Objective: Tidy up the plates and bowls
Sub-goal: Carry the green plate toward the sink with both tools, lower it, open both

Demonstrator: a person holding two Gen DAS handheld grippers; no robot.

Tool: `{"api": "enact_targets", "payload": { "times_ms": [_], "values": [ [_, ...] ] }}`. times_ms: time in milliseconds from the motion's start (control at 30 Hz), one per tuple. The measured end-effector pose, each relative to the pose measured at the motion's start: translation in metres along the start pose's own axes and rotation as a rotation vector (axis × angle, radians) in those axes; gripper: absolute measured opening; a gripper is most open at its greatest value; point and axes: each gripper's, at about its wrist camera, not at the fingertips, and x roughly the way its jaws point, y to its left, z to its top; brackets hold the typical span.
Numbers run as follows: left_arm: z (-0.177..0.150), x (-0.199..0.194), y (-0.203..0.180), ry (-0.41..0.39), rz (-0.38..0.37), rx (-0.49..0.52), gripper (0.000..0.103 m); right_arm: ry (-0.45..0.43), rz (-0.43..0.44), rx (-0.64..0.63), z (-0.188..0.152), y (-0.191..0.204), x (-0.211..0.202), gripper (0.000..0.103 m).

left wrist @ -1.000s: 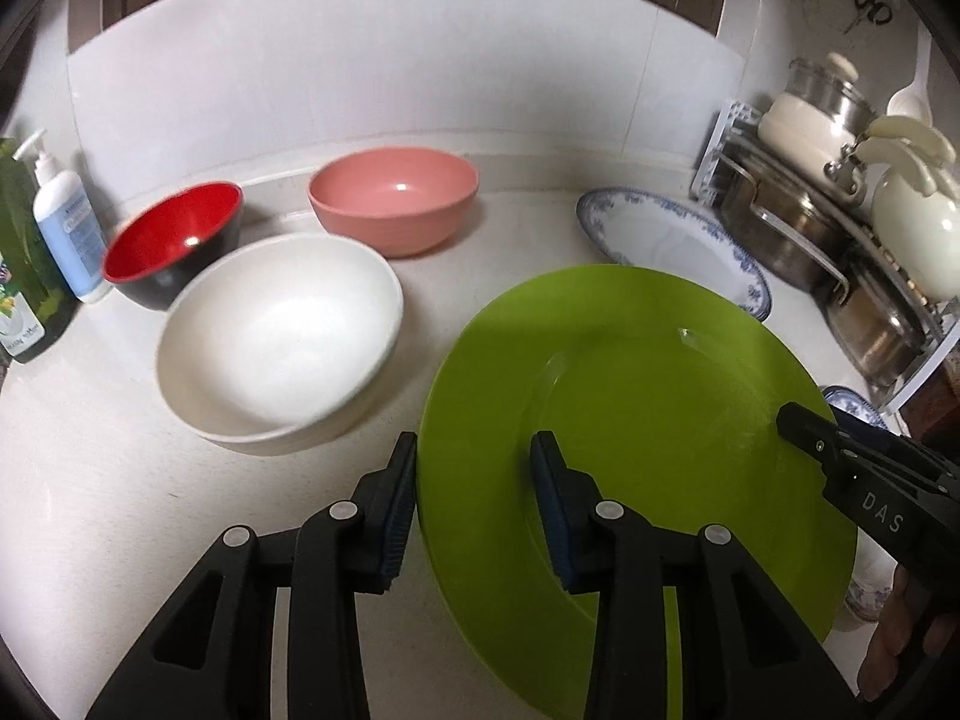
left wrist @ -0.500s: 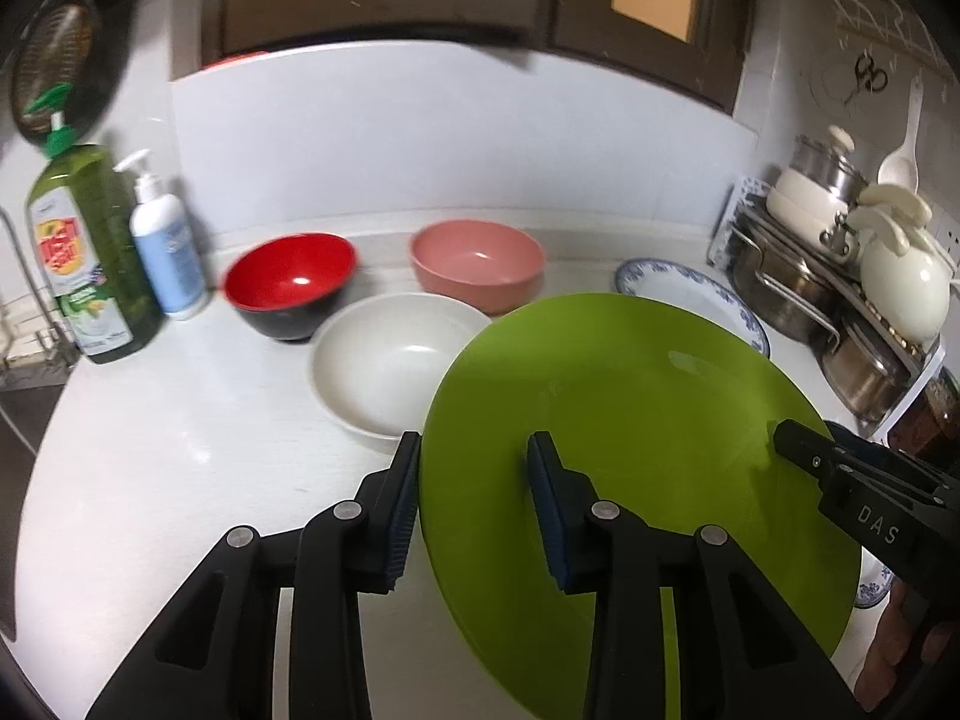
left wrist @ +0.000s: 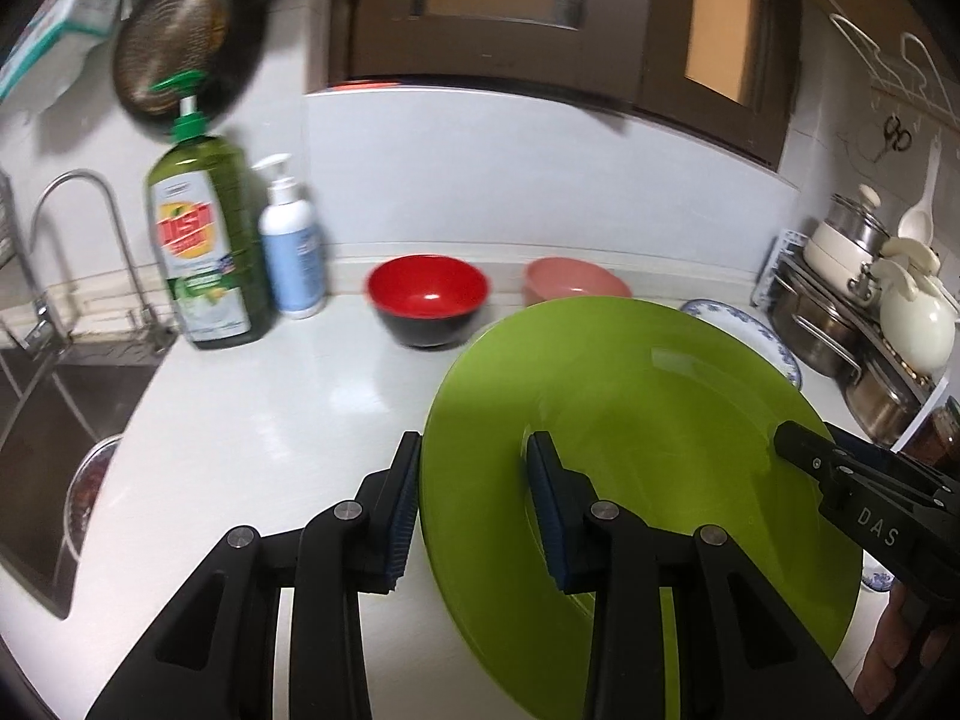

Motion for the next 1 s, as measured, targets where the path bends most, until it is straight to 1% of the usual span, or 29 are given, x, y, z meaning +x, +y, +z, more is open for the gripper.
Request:
{"api": "enact_targets", "payload": {
  "times_ms": [300,533,667,1000],
  "values": [
    [-0.02,-0.022,0.062,0.011,0.087,-0.08,0.035,0.007,0.074,-0.073,-0.016,0.061,-0.001,0.04],
    [-0.032,-0.022,0.102,0.042,0.124,-0.125,0.035,0.022,0.116,-0.123,-0.029,0.105,0.008,0.04],
    [-0.04,-0.016,0.117,0.07,0.139,-0.137,0.035,0.039,0.131,-0.14,-0.036,0.124,0.018,0.04],
    [-0.056,0.016,0.14,0.138,0.15,-0.137,0.035,0.109,0.141,-0.152,-0.056,0.143,0.054,0.04]
  ]
}}
